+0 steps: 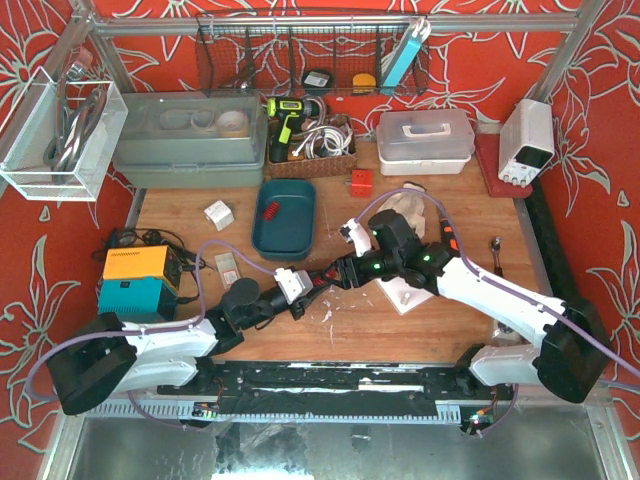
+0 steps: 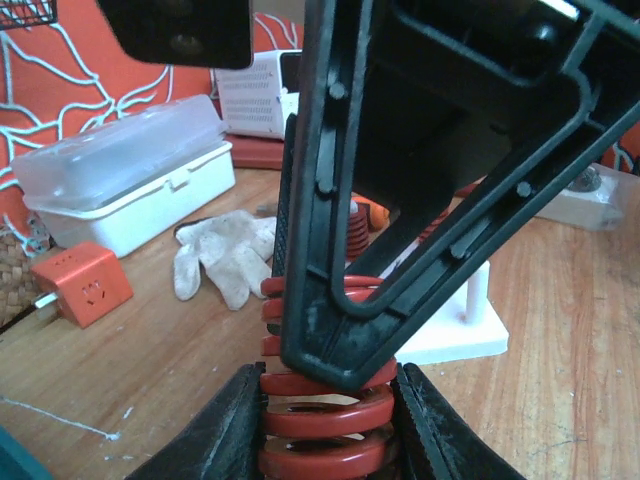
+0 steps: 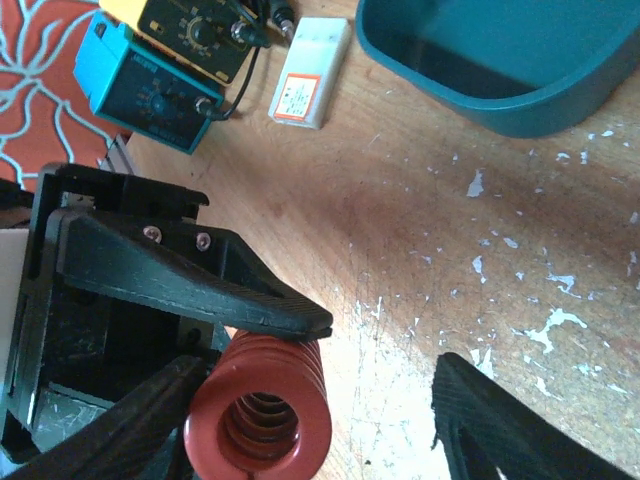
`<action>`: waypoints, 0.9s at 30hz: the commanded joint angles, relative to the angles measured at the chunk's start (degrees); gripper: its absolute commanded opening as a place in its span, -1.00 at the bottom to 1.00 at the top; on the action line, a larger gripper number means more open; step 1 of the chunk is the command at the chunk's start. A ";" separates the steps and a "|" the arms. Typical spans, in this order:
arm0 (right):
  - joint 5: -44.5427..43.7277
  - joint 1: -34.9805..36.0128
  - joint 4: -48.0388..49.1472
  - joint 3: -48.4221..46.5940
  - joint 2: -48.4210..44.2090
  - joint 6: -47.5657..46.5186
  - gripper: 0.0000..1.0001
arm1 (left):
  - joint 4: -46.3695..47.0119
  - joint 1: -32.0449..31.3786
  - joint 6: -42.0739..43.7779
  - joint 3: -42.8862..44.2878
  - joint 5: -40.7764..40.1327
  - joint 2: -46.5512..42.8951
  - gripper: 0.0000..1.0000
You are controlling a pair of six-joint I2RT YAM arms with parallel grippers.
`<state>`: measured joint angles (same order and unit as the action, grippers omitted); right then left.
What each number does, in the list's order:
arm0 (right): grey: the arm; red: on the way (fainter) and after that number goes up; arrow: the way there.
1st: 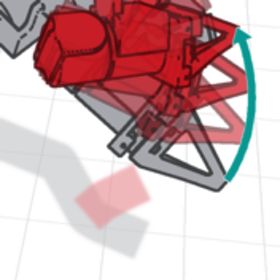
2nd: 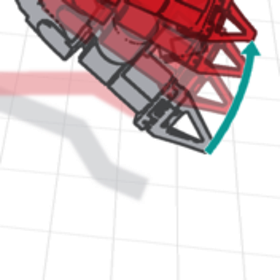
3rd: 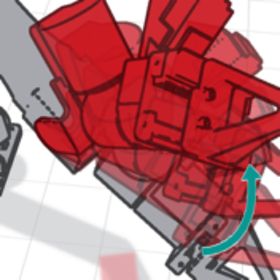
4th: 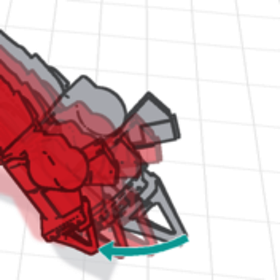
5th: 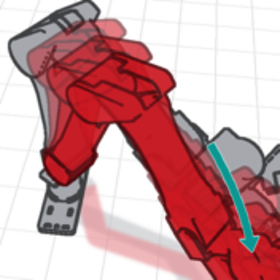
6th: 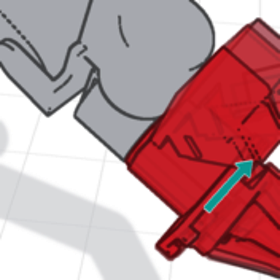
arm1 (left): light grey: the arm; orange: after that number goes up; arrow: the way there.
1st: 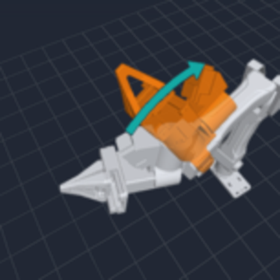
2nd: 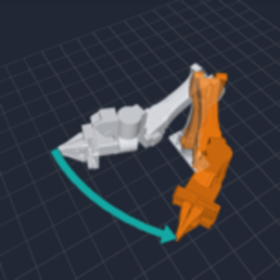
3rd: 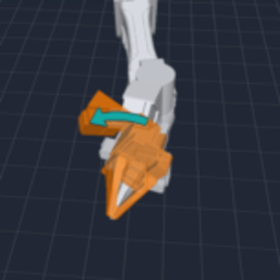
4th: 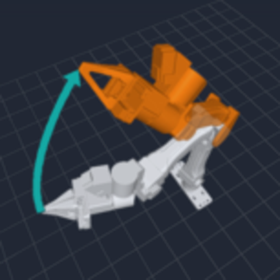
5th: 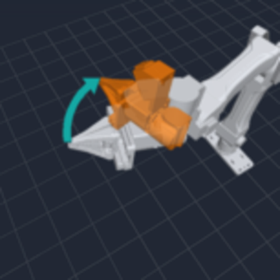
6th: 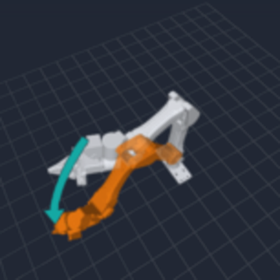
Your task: Install the large spring
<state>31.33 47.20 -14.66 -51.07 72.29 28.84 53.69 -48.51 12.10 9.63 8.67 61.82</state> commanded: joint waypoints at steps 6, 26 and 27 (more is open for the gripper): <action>3.72 1.07 4.49 -0.18 1.05 1.69 0.02 | 4.61 -0.79 1.39 -0.35 -0.76 -1.31 -0.90; -7.59 0.74 3.60 1.15 -4.31 3.23 -1.00 | 7.46 -0.93 1.17 -1.94 -9.19 -0.40 0.50; -9.47 0.50 2.23 1.06 -4.90 2.74 -1.00 | 7.28 -0.89 1.17 -1.87 -9.39 -0.32 0.66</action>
<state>30.79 47.92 -8.60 -49.69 70.46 33.08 58.87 -49.43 12.60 7.60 1.96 61.34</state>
